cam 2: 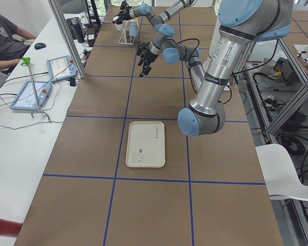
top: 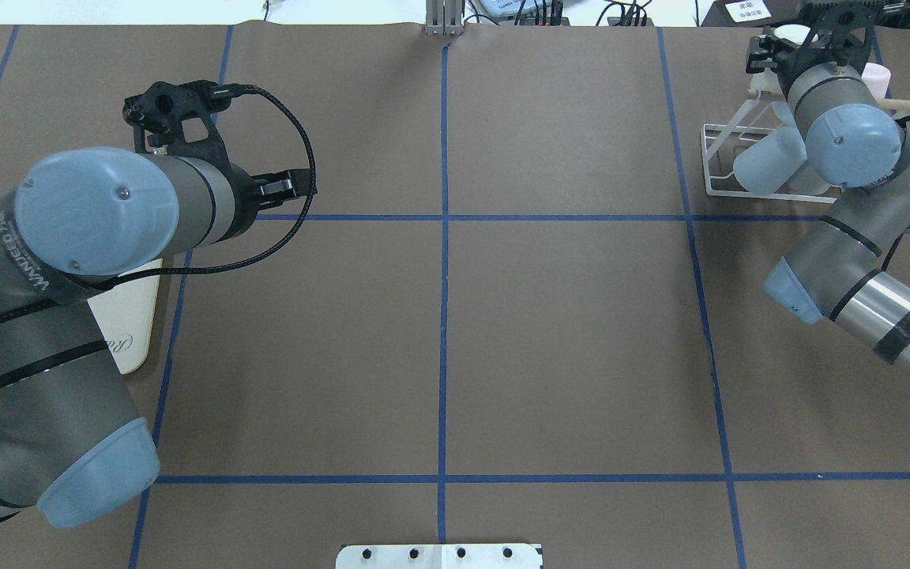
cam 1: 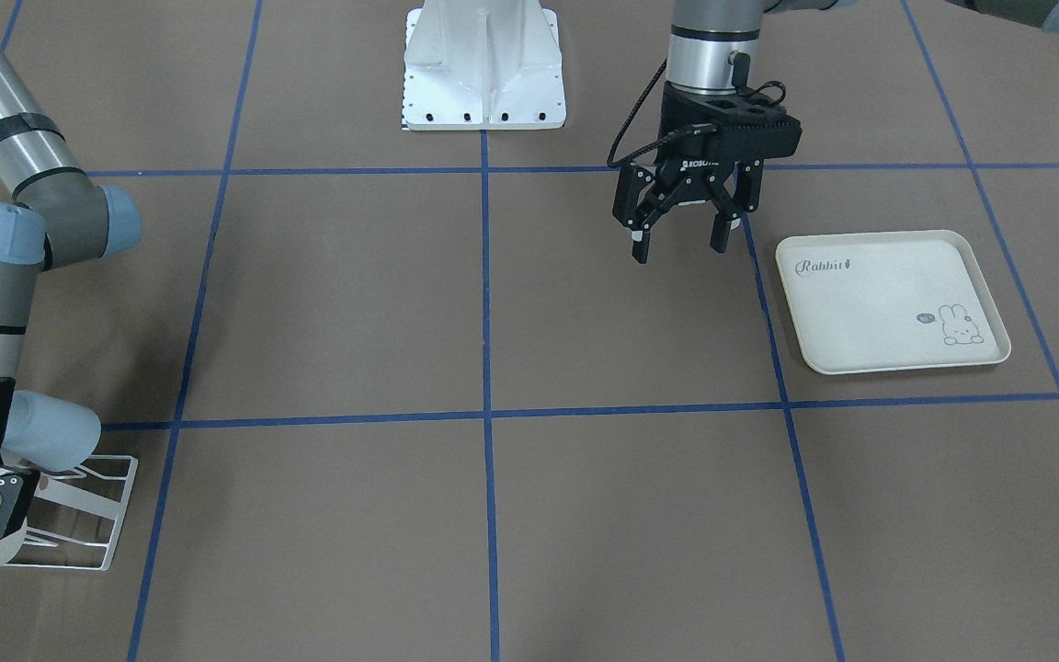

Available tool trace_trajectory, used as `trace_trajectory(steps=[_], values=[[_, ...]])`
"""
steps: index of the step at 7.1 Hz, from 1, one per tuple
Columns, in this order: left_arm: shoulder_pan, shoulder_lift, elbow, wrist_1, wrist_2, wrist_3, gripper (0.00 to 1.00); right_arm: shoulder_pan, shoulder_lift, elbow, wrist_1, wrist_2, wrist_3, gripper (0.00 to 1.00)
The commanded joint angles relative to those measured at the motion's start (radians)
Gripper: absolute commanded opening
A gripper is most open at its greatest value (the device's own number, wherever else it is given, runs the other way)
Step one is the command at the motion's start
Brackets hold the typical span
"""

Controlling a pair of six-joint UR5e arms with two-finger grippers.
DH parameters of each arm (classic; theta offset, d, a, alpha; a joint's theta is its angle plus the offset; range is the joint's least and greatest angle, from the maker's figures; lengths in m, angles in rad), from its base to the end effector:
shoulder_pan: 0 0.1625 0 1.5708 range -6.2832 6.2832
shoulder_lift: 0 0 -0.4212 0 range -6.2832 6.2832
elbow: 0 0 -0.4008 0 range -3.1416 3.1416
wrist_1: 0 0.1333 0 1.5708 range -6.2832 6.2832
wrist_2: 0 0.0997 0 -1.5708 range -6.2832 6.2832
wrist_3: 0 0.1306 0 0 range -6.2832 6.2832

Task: Transfer IKEA cup to right arm and place on rack

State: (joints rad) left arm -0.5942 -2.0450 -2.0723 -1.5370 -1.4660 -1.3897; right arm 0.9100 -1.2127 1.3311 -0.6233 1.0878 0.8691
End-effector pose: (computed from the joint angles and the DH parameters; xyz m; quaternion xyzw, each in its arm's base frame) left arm 0.3989 -0.4469 0.2011 0.2145 0.4018 -0.2058 0.8661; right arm -0.2735 -0.6678 0.4783 0.4985 -0.1930 0.2078 0.8192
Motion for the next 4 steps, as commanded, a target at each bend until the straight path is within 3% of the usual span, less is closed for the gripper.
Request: trace_trajectory(steps=[1, 2, 4], values=[[0.001, 0.0, -0.002, 0.0, 0.0, 0.0, 1.0, -0.005, -0.001, -0.004, 0.0, 0.0, 0.002, 0.17], [0.001, -0.001, -0.002, 0.0, 0.0, 0.0, 1.0, -0.005, 0.004, -0.003, 0.002, 0.0, 0.001, 0.99], [0.001, 0.0, -0.002, 0.0, 0.0, 0.0, 1.0, 0.001, 0.004, 0.013, 0.0, 0.041, -0.035, 1.0]])
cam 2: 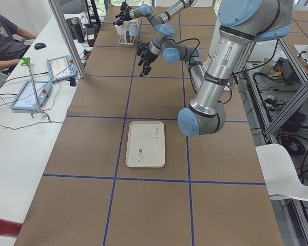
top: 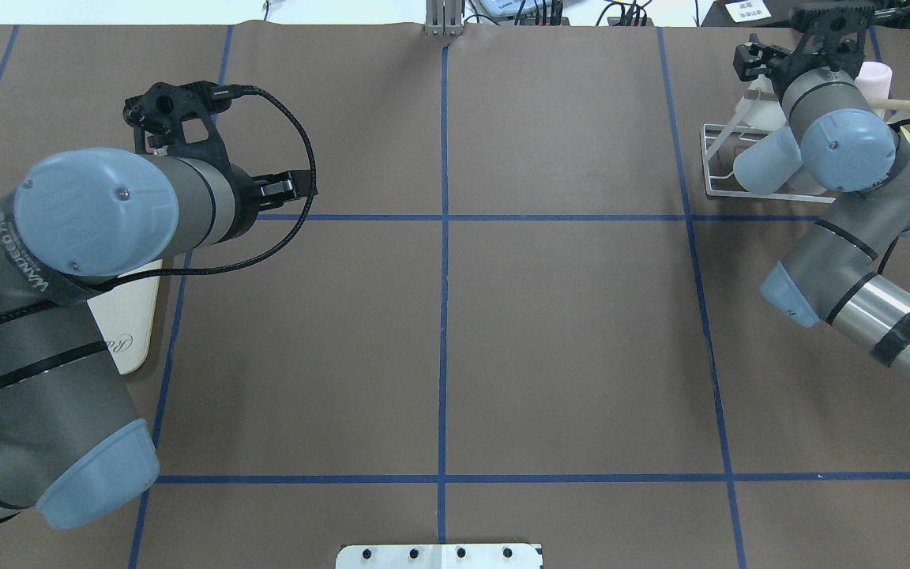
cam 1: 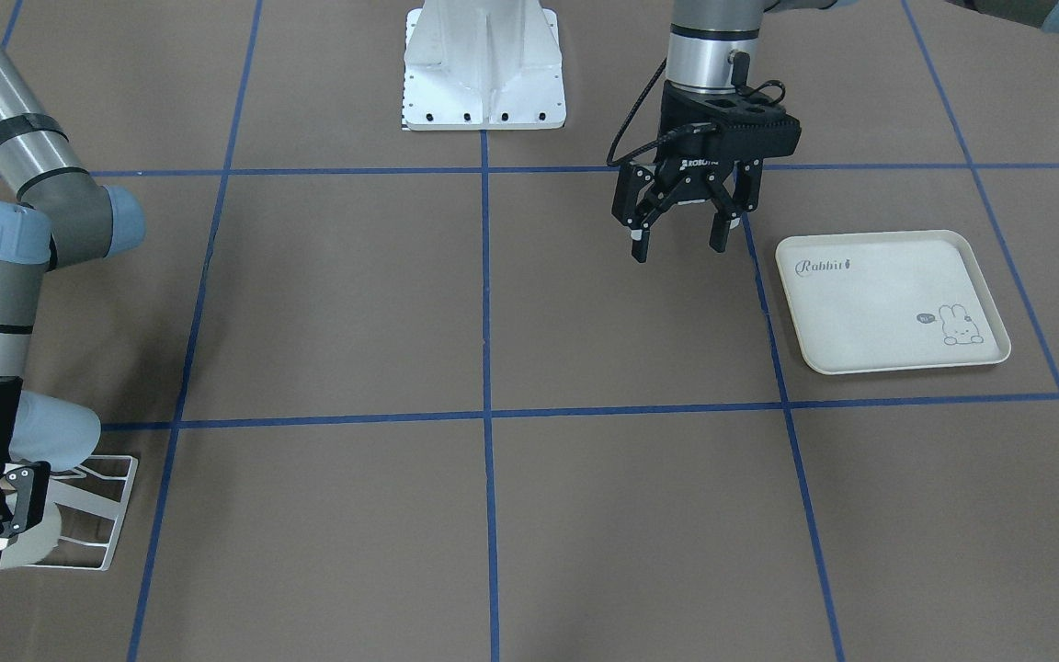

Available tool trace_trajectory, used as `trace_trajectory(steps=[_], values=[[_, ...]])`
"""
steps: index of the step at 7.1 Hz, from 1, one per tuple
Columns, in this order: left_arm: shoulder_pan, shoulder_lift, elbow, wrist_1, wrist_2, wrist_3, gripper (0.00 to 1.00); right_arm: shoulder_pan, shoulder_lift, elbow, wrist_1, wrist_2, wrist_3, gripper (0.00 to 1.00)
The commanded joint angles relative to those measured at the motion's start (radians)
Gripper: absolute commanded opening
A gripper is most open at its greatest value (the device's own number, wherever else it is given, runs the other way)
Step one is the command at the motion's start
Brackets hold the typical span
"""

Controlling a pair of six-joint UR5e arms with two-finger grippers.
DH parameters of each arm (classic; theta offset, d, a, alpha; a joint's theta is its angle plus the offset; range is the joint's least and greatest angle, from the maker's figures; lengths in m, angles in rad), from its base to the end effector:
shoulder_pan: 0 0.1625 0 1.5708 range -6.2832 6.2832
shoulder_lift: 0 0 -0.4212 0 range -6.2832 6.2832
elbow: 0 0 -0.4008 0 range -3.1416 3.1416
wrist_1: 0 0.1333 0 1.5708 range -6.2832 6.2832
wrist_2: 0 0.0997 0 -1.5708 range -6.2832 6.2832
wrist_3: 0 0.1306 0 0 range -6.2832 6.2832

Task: Transfer IKEA cup to right arm and place on rack

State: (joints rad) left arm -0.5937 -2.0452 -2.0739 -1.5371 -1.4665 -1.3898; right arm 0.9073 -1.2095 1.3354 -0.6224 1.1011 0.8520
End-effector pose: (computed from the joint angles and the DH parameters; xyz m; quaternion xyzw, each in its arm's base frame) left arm 0.3987 -0.4463 0.2003 0.2145 0.4028 -0.2054 0.8658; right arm -0.2773 -0.6672 0.4740 0.4989 -0.1968 0.1972 0.8207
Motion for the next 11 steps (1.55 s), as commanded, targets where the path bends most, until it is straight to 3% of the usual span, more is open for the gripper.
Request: trace_trajectory(steps=[1, 3, 5, 7, 9, 11], values=[[-0.002, 0.002, -0.002, 0.0, 0.002, 0.002, 1.0, 0.022, -0.001, 0.025, -0.003, 0.09, -0.019, 1.0], [-0.008, 0.005, -0.002, 0.015, 0.002, 0.024, 1.0, 0.12, -0.018, 0.06, -0.014, 0.327, -0.022, 1.0], [-0.034, 0.005, -0.054, 0.08, -0.001, 0.096, 1.0, 0.264, -0.044, 0.164, -0.119, 0.614, -0.028, 1.0], [-0.173, 0.008, -0.074, 0.17, -0.2, 0.252, 1.0, 0.402, -0.112, 0.263, -0.254, 0.863, -0.165, 1.0], [-0.324, 0.046, -0.074, 0.237, -0.373, 0.473, 1.0, 0.546, -0.172, 0.283, -0.342, 1.151, -0.316, 1.0], [-0.514, 0.161, -0.049, 0.242, -0.583, 0.752, 1.0, 0.597, -0.205, 0.283, -0.446, 1.322, -0.422, 1.0]])
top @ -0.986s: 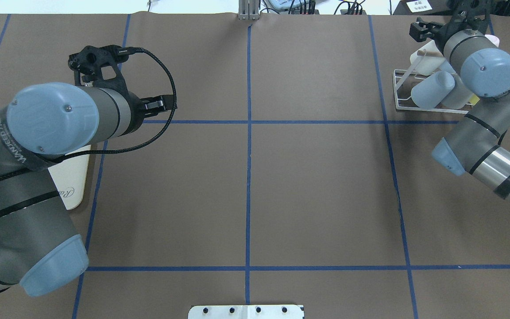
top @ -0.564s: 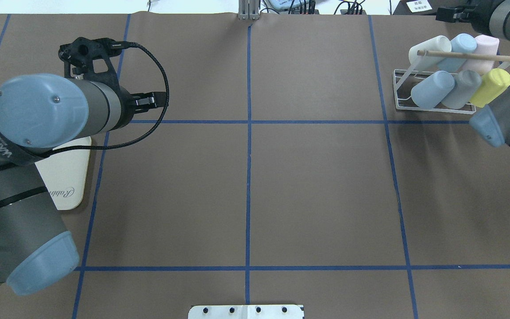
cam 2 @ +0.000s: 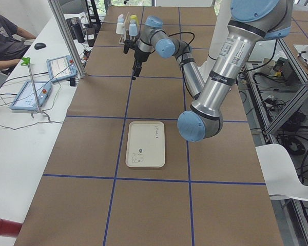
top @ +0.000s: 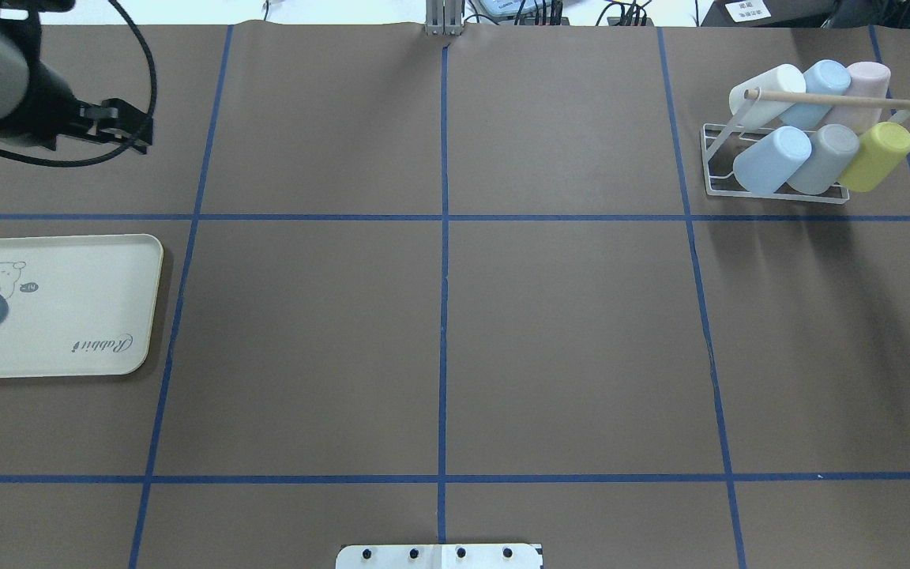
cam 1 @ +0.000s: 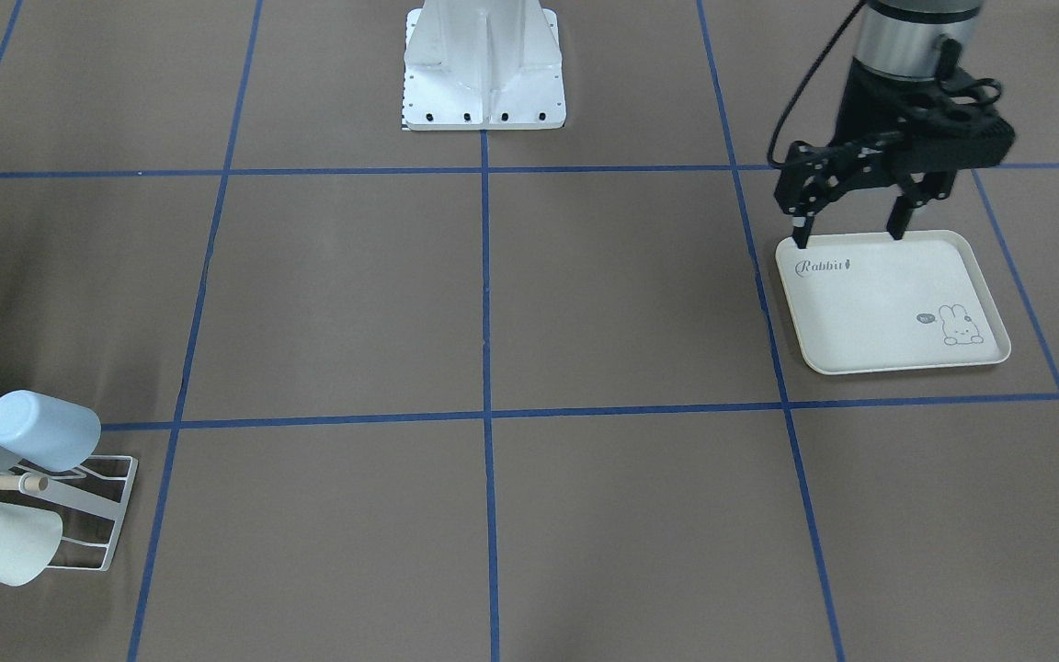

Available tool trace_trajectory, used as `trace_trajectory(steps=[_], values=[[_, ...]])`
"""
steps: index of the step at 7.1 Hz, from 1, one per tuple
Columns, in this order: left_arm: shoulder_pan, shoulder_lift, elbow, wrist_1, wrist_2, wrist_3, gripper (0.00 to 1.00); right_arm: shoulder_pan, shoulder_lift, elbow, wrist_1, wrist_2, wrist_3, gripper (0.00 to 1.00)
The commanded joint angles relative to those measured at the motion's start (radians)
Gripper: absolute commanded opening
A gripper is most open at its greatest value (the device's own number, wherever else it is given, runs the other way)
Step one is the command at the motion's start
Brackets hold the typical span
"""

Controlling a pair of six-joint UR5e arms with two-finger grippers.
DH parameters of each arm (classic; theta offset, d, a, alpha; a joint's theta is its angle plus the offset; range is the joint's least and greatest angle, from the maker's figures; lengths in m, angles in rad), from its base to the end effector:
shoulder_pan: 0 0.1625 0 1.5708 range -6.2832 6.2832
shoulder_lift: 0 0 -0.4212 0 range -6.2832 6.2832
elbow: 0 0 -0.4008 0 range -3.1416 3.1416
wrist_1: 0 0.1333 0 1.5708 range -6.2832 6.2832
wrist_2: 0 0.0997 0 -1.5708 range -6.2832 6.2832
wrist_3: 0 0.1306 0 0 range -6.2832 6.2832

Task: Transfer IKEA cup to right arm and place on rack

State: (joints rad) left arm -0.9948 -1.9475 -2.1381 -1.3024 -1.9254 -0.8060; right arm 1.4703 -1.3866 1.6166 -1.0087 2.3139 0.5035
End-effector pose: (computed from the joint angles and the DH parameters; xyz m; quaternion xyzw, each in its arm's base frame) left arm 0.2228 -0.5045 0.2628 0.1453 0.3361 -0.0485 0.9293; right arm -0.0161 -0.6073 0.4818 0.2436 -0.4267 0.0348 0.8703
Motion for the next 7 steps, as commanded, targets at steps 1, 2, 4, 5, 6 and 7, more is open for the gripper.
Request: trace_trajectory(steps=[1, 2, 4, 5, 6, 7], values=[[-0.193, 0.117, 0.05, 0.008, -0.209, 0.323, 1.0, 0.038, -0.076, 0.002, -0.074, 0.152, -0.126, 1.0], [-0.287, 0.146, 0.094, 0.006, -0.278, 0.463, 1.0, 0.035, -0.113, 0.002, -0.076, 0.166, -0.144, 1.0], [-0.384, 0.191, 0.162, 0.005, -0.331, 0.644, 1.0, 0.012, -0.169, 0.003, -0.088, 0.171, -0.149, 1.0], [-0.425, 0.212, 0.187, 0.003, -0.334, 0.715, 1.0, 0.01, -0.175, 0.003, -0.132, 0.176, -0.193, 1.0], [-0.462, 0.232, 0.198, 0.002, -0.34, 0.747, 1.0, 0.016, -0.173, 0.008, -0.21, 0.177, -0.28, 1.0], [-0.473, 0.249, 0.219, -0.003, -0.339, 0.819, 1.0, 0.019, -0.167, 0.04, -0.341, 0.161, -0.403, 1.0]])
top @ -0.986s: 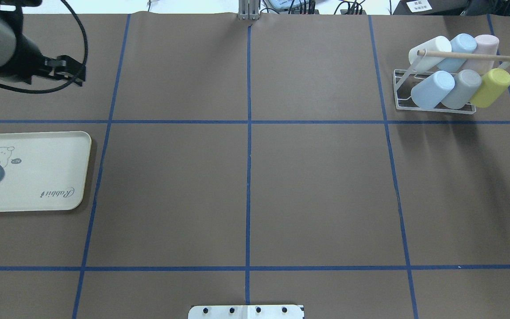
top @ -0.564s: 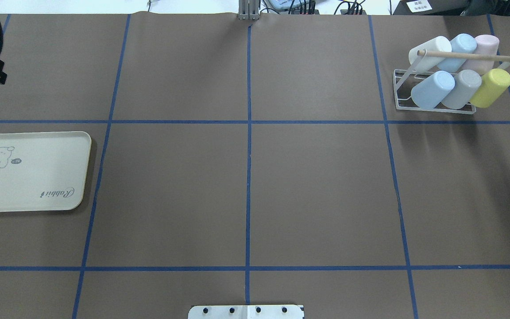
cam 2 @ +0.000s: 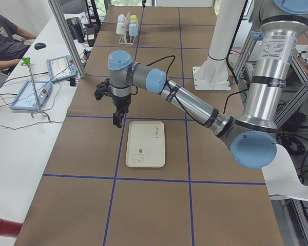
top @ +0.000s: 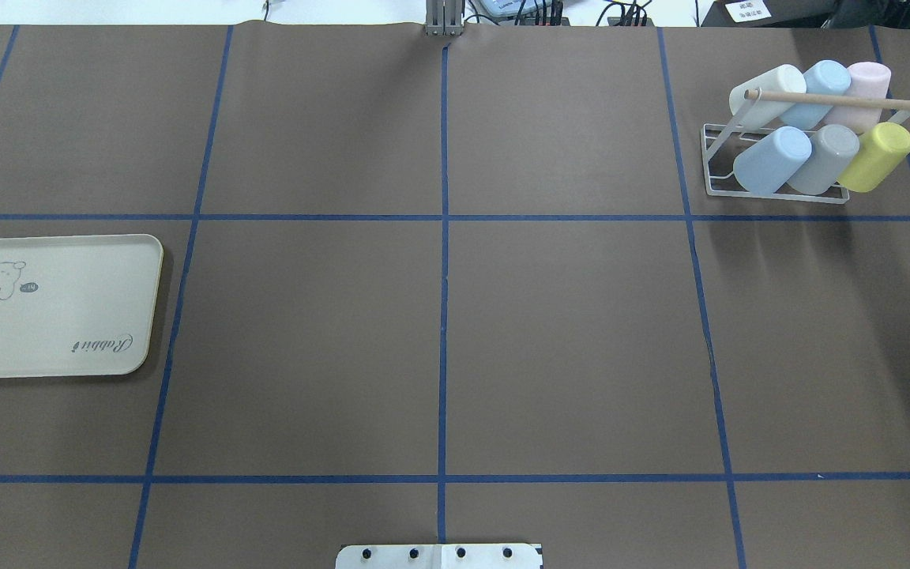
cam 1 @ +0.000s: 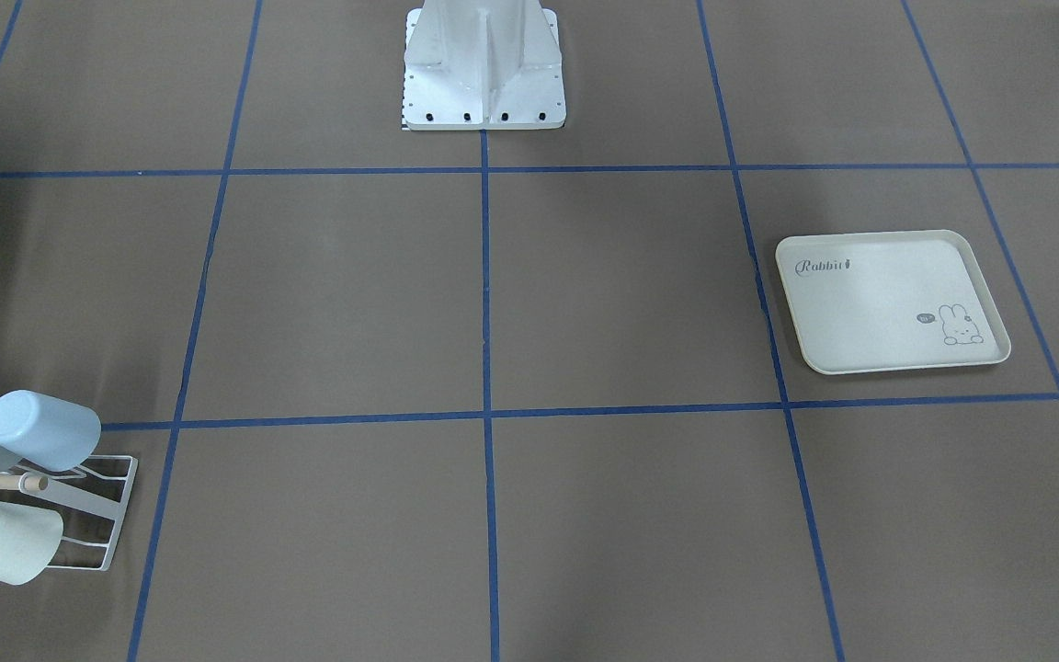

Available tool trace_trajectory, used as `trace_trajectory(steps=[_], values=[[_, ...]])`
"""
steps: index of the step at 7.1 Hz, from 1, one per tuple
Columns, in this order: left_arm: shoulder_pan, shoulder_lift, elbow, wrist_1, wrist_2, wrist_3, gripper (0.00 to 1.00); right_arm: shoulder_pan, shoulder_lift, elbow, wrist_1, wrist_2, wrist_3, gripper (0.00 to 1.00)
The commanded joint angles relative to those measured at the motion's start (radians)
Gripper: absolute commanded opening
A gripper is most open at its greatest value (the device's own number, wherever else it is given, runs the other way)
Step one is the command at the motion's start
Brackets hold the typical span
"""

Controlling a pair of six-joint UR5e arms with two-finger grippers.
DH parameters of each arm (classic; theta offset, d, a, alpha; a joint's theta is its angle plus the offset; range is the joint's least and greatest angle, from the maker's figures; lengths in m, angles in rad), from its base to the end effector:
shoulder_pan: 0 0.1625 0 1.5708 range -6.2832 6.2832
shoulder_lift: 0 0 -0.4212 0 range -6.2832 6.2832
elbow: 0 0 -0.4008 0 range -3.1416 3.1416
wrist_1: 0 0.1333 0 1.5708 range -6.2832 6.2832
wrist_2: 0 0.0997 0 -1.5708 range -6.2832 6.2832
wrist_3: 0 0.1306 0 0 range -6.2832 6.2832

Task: Transfer IKEA cup to right arm and place on rack

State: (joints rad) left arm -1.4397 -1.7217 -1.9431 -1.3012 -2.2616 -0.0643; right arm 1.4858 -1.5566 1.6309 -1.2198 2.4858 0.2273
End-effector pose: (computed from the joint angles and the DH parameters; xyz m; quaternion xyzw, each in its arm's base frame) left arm 0.0199 -0.5342 0.4511 0.0857 0.3459 0.0740 0.9314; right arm -0.0153 -0.5300 0.5853 0.1199 -0.4559 -0.0306 0.8814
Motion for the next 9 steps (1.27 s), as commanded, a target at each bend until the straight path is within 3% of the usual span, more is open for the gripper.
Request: trace_trajectory(steps=[1, 3, 5, 6, 7, 9], values=[[-0.036, 0.06, 0.036, -0.01, 0.005, 0.239, 1.0, 0.026, 0.032, 0.091, -0.32, -0.06, -0.235, 1.0], [-0.117, 0.106, 0.094, -0.027, -0.001, 0.294, 1.0, 0.12, 0.087, 0.113, -0.606, -0.081, -0.465, 1.0], [-0.154, 0.111, 0.096, -0.062, -0.006, 0.293, 1.0, 0.149, 0.079, 0.107, -0.618, -0.094, -0.47, 1.0], [-0.189, 0.113, 0.107, -0.093, -0.006, 0.293, 1.0, 0.124, 0.078, 0.11, -0.61, -0.141, -0.468, 1.0], [-0.194, 0.122, 0.163, -0.14, -0.006, 0.294, 1.0, 0.122, 0.084, 0.116, -0.6, -0.244, -0.467, 1.0], [-0.191, 0.129, 0.329, -0.266, -0.004, 0.293, 1.0, 0.122, 0.079, 0.118, -0.599, -0.263, -0.474, 1.0]])
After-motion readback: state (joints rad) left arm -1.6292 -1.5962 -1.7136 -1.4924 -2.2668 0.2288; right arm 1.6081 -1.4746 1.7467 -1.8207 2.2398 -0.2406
